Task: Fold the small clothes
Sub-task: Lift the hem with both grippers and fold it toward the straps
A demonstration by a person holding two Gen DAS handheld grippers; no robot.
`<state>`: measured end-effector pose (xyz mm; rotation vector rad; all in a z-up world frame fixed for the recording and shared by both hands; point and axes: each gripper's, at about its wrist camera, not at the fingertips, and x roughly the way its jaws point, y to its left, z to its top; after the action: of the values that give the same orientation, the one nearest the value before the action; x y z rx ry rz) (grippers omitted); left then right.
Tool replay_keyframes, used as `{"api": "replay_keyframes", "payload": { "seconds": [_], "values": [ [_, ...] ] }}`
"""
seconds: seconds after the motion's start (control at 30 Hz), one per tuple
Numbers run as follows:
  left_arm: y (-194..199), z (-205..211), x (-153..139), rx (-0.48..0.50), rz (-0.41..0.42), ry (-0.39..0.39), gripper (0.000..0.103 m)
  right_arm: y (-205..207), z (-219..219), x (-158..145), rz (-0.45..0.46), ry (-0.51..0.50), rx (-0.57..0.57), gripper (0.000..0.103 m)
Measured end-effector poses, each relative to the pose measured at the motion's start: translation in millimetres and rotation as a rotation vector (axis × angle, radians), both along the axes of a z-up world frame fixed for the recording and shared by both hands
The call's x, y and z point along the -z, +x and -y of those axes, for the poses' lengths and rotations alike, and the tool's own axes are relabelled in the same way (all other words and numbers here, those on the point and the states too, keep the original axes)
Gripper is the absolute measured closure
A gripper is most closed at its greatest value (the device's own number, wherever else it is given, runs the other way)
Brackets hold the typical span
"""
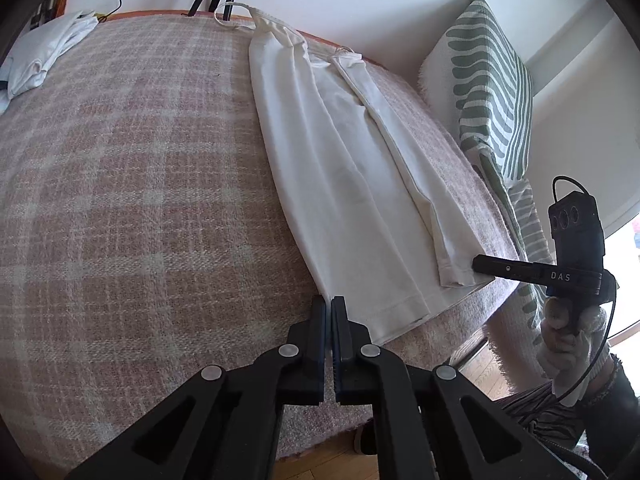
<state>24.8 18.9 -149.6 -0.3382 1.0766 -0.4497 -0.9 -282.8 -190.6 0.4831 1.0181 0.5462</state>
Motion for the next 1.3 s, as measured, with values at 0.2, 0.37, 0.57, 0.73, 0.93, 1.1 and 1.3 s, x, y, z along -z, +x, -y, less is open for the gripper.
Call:
{"api": "replay_keyframes", "payload": {
  "seconds": [0.2,0.37,0.57,0.73,0.93,1.1,1.3],
  "values": [
    [4,0,-10,-0.001,0.003,-0.019,0.103,4,12,0,-0.009,0.103,0.026,0.098],
    [14,-3,-24,-0.012,-0.002,-0.062,0.103,8,21,-9,-0.008,0.194,0.048,0.098],
    [44,-8,-49,-0.03,0.035,-0.08,0.103,27,29,-28,0.012,0.298,0.092,0.098],
    [78,-12,-56,-0.066,0.051,-0.076,0.103,56,27,-44,0.036,0.284,0.119,0.098],
    [116,-13,-47,-0.099,0.038,-0.045,0.103,95,24,-49,0.045,0.249,0.141,0.098],
    [137,-15,-30,-0.123,0.002,-0.035,0.103,120,18,-40,0.015,0.214,0.15,0.098],
    [147,-13,-21,-0.135,-0.005,0.0,0.098,137,15,-28,-0.019,0.182,0.167,0.096]
  ]
}}
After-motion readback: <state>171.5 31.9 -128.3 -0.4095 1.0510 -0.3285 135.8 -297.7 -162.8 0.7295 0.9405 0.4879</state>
